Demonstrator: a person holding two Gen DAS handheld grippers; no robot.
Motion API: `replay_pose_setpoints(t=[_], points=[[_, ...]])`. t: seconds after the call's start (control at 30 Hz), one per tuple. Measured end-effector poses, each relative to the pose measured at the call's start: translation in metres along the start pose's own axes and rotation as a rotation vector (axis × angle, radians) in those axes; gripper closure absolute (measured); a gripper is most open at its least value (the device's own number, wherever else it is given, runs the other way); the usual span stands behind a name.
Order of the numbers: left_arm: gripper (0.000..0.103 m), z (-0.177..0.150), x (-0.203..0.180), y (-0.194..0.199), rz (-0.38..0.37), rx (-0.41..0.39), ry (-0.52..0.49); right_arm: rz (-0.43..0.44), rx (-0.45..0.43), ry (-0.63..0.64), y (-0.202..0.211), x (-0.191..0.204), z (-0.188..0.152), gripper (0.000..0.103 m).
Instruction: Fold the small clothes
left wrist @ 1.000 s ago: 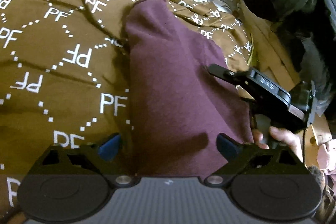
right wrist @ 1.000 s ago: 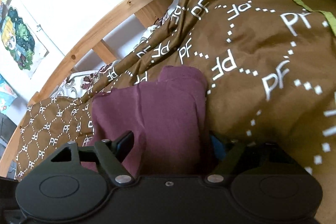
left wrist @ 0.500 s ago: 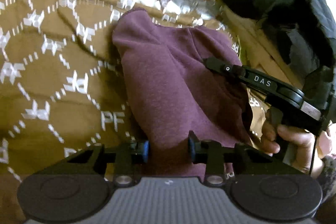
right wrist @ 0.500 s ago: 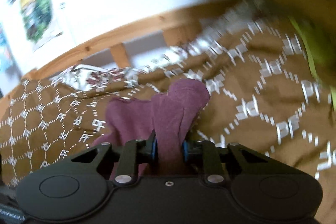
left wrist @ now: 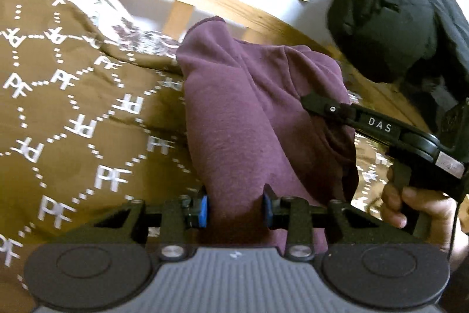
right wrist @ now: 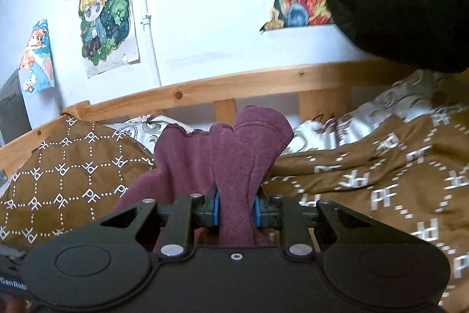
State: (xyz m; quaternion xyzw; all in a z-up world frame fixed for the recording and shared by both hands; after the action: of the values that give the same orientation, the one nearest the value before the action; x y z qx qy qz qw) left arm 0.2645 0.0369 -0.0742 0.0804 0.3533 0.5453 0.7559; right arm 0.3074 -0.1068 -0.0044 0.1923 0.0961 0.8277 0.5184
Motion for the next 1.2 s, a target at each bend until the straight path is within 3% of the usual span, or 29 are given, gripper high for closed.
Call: replay_pose_setpoints(t=[0.2, 0.3, 0.37, 0.47, 0.7, 0.9, 1.07, 1.2], points=[[0.060, -0.003, 0.028, -0.017, 0.046, 0.060, 0.078, -0.024, 0.059, -0.023, -0.042, 0.008, -0.017, 0.080], [0.051, -0.007, 0.035, -0.019, 0.068, 0.071, 0.100, -0.067, 0.098, -0.026, -0.054, 0.000, -0.031, 0.074], [0.039, -0.005, 0.040, -0.016, 0.090, 0.054, 0.109, -0.095, 0.112, -0.037, -0.057, -0.009, -0.038, 0.070], [0.022, -0.002, 0.046, -0.012, 0.112, 0.030, 0.133, -0.120, 0.109, -0.049, -0.053, -0.018, -0.042, 0.059], [0.009, 0.000, 0.046, 0.004, 0.137, 0.011, 0.178, -0.160, 0.065, -0.005, -0.028, -0.025, -0.036, 0.027], [0.002, 0.005, 0.028, 0.032, 0.207, -0.018, 0.057, -0.155, 0.012, 0.067, 0.009, -0.014, -0.027, 0.009], [0.001, 0.012, 0.009, 0.072, 0.278, -0.106, -0.085, -0.160, -0.050, 0.091, 0.045, 0.001, -0.016, 0.002], [0.001, 0.013, -0.002, 0.101, 0.293, -0.164, -0.119, -0.152, -0.093, 0.102, 0.078, 0.018, -0.010, 0.001]])
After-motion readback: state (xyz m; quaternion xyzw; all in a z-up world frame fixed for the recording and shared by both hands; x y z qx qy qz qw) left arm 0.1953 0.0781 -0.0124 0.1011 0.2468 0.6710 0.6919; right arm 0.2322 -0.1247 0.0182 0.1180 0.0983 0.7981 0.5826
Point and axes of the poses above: each gripper's, at about its wrist camera, not at the fingertips, and y roughly against the way its jaws point, x to its left, z to its top, the point moved 10 cm from there along -y, roughly the way its jaws point, and after that the axes turned 3 degrees about -x, right-handed, at the moved point
